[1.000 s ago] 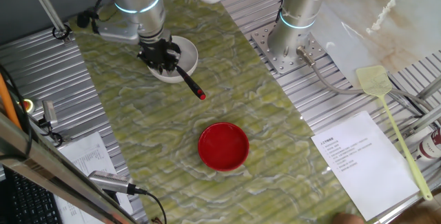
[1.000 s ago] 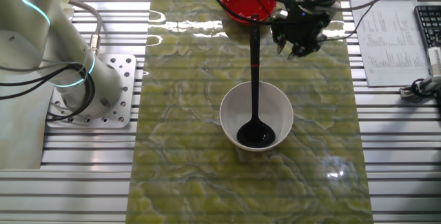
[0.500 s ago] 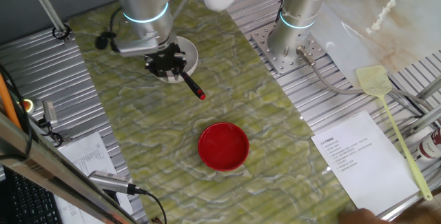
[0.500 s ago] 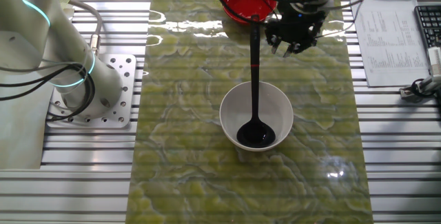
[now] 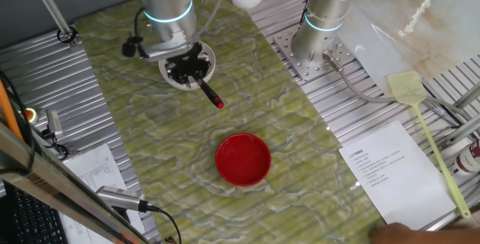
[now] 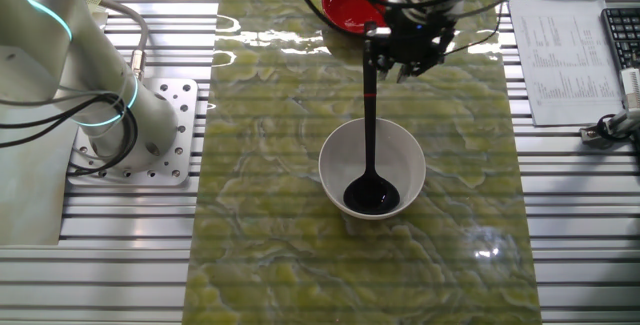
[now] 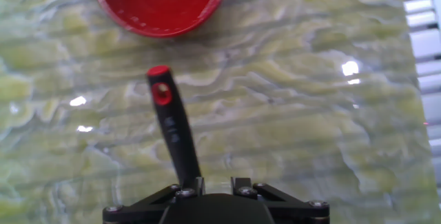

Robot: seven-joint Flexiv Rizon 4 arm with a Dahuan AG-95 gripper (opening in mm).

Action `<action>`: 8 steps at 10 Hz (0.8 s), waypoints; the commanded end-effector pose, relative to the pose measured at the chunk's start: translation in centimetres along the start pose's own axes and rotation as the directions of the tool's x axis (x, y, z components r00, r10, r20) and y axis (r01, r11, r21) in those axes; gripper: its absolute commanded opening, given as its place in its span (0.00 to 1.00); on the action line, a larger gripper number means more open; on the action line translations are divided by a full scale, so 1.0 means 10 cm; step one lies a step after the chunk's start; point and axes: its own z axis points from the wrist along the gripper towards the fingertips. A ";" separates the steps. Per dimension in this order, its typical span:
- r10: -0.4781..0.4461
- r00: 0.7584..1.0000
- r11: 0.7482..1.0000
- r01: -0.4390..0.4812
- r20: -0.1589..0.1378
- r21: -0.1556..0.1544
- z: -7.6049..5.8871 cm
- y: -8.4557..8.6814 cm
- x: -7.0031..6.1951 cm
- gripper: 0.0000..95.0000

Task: Scoop water with a large spoon from one bowl to another

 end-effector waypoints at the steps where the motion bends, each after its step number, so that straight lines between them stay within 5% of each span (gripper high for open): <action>1: -0.059 0.998 0.998 0.059 0.010 0.003 0.02 0.06 0.02 0.40; 8: -0.093 0.995 0.996 0.093 0.024 0.004 0.04 0.09 0.02 0.40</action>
